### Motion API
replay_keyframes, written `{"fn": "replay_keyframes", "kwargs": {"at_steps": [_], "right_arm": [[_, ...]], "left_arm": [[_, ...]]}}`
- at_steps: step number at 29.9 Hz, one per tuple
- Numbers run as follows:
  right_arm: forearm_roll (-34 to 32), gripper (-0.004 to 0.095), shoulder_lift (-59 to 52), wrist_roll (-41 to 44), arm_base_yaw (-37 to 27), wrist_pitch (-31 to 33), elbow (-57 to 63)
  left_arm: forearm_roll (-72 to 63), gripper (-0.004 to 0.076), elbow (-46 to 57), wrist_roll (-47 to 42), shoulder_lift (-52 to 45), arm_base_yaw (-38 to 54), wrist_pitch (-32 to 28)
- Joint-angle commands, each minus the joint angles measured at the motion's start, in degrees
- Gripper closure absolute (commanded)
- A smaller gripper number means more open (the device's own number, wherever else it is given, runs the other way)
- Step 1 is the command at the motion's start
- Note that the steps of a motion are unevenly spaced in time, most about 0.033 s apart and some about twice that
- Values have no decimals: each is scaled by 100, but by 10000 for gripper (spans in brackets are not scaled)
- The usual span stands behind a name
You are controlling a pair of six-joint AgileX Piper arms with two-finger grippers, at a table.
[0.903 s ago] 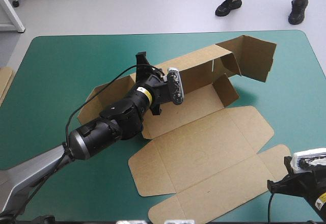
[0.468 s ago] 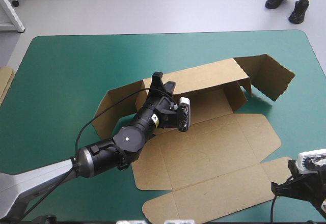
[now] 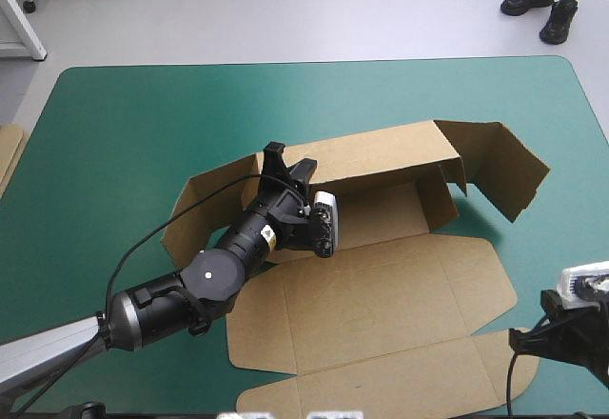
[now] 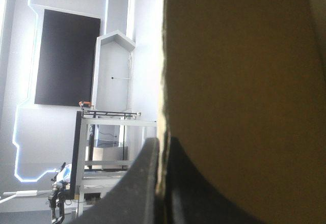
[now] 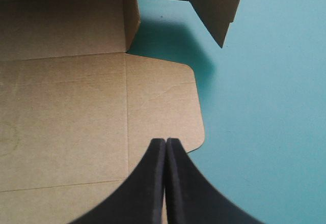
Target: Fold the box
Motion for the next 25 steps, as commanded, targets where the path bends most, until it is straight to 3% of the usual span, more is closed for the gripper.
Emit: {"fn": "replay_keyframes", "kwargs": {"at_steps": [1, 7, 12, 25], "right_arm": [[27, 922, 502, 20, 15, -287, -503], [-9, 922, 1317, -42, 15, -498, -1259], [-9, 922, 2263, -400, 15, -376, -2347], [-96, 923, 4924, -790, -70, 261, -5360]], "left_arm": [[637, 734, -160, -139, -217, -219, 729], [628, 734, -160, -807, -151, -892, 1662], [457, 734, -160, -853, 114, -1129, 2343], [477, 734, -160, -1043, 244, -1129, 2407]]}}
